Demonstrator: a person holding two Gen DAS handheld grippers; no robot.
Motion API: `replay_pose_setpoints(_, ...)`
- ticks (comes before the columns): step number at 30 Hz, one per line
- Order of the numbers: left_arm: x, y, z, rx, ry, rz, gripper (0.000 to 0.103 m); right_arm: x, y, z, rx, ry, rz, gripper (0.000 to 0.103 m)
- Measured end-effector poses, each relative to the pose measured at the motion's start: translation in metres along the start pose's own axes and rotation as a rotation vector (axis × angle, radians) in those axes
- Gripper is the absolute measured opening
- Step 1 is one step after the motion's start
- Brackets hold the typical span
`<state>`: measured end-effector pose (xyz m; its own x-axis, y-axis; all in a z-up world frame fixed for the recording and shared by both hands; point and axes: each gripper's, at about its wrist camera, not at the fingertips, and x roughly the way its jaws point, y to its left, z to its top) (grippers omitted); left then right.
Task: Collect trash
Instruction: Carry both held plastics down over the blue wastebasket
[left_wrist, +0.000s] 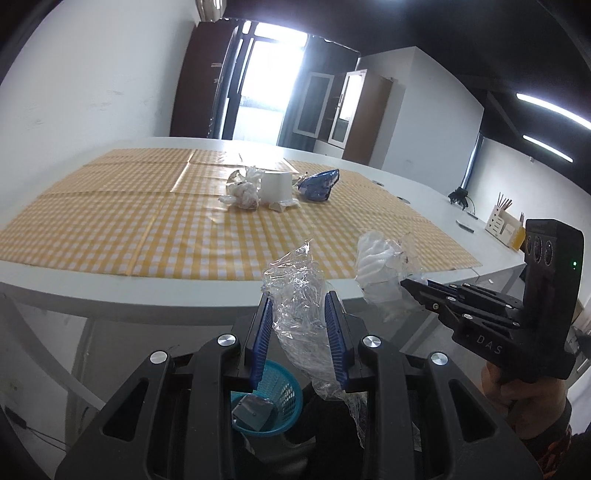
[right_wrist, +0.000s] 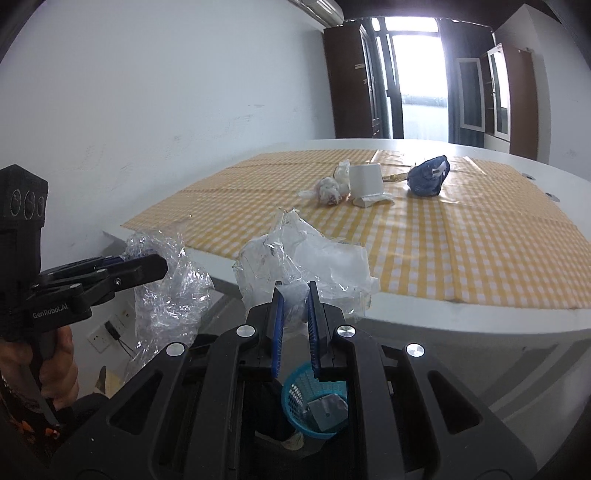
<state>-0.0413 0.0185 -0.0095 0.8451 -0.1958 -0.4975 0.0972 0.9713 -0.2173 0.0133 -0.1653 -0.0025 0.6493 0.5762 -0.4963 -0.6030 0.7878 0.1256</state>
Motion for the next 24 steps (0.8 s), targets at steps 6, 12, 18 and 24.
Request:
replay_pose_setpoints(6,0.014,0.015,-0.038,0.006,0.102,0.022,0.028,0.003,0.005,-0.046,-0.026,0.102,0.015,0.011)
replay_pose_setpoints(12,0.037,0.024,-0.068,-0.006,0.195,0.020,0.027,0.023,-0.001,-0.084,-0.008,0.205,0.018,0.011)
replay_pose_setpoints(18,0.068,0.028,-0.092,-0.020,0.274,0.038,0.027,0.049,-0.005,-0.107,0.035,0.295,0.027,0.011)
replay_pose_setpoints(24,0.097,0.027,-0.105,-0.003,0.324,0.043,0.027,0.084,-0.005,-0.121,0.084,0.379,0.027,0.011)
